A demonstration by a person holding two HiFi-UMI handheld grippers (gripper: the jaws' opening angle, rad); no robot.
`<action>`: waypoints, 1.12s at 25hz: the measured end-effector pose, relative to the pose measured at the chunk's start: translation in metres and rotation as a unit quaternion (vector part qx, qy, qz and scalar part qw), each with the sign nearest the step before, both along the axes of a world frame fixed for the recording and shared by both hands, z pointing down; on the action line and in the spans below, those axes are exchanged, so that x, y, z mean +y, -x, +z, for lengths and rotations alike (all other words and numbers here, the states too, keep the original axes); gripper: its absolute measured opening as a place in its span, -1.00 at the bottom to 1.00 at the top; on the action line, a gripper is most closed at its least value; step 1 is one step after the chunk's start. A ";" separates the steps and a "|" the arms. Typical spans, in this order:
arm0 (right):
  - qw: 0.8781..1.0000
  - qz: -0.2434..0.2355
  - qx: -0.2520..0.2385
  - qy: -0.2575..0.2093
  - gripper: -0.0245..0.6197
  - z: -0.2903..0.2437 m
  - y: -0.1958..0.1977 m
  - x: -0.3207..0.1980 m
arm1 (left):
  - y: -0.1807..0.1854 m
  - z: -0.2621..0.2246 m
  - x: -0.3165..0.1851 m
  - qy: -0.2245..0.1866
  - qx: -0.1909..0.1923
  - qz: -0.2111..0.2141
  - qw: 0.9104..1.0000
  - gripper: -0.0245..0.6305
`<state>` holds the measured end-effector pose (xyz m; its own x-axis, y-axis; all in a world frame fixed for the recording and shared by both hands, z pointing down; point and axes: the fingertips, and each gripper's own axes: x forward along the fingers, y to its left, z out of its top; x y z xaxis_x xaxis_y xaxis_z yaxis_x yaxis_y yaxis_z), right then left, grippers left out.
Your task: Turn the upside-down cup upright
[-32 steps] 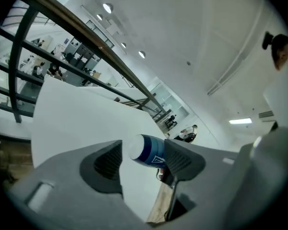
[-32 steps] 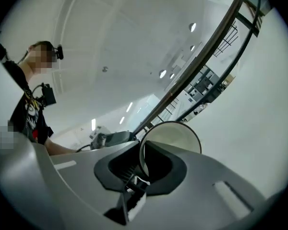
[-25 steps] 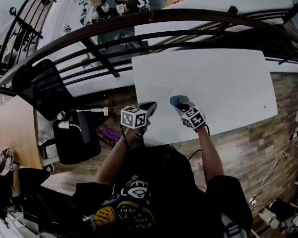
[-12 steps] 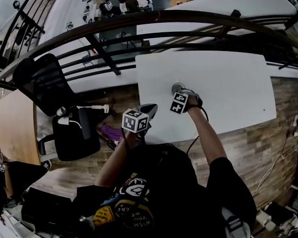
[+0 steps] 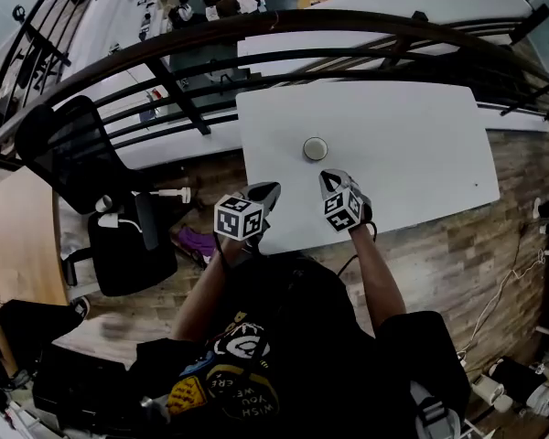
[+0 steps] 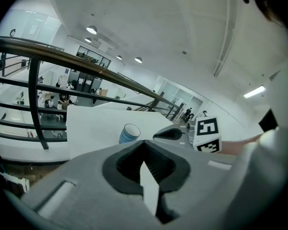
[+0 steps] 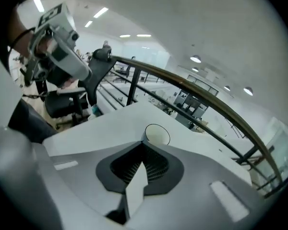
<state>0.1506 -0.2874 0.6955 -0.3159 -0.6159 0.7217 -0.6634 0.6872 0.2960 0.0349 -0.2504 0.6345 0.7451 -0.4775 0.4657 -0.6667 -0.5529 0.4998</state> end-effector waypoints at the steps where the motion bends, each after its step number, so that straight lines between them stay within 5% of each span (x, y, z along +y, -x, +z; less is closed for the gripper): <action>1: 0.999 0.013 -0.033 -0.004 -0.91 -0.008 0.000 0.012 | -0.001 -0.004 0.004 -0.006 -0.001 0.001 1.000 -0.91; 3: 0.993 0.036 -0.115 -0.004 -0.91 -0.024 0.004 0.038 | -0.004 -0.012 0.012 -0.017 -0.002 0.004 1.000 -0.91; 5: 0.973 0.081 -0.214 0.002 -0.92 -0.042 0.007 0.064 | -0.008 -0.022 0.021 -0.033 -0.004 0.015 0.999 -0.91; 10: 0.881 0.201 -0.427 0.040 -0.92 -0.076 0.020 0.143 | -0.019 -0.059 0.069 -0.078 0.018 0.065 0.995 -0.91; 14: 0.881 0.198 -0.429 0.037 -0.92 -0.090 0.035 0.183 | -0.023 -0.086 0.111 -0.099 0.043 0.088 0.990 -0.91; 19: 0.862 0.227 -0.453 0.012 -0.92 -0.120 0.052 0.223 | 0.009 -0.096 0.163 -0.088 0.053 0.050 0.993 -0.91; 23: 0.865 0.225 -0.447 -0.032 -0.92 -0.140 0.063 0.256 | 0.028 -0.085 0.192 -0.106 0.006 0.025 0.994 -0.91; 28: 0.870 0.222 -0.438 -0.050 -0.92 -0.146 0.062 0.282 | 0.024 -0.091 0.223 -0.130 -0.025 0.044 0.990 -0.91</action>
<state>0.0881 -0.0054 0.5496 -0.4319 -0.8636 0.2601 -0.8582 0.3047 -0.4131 0.0113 -0.0270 0.5436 0.7689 -0.5200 0.3720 -0.6298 -0.7163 0.3004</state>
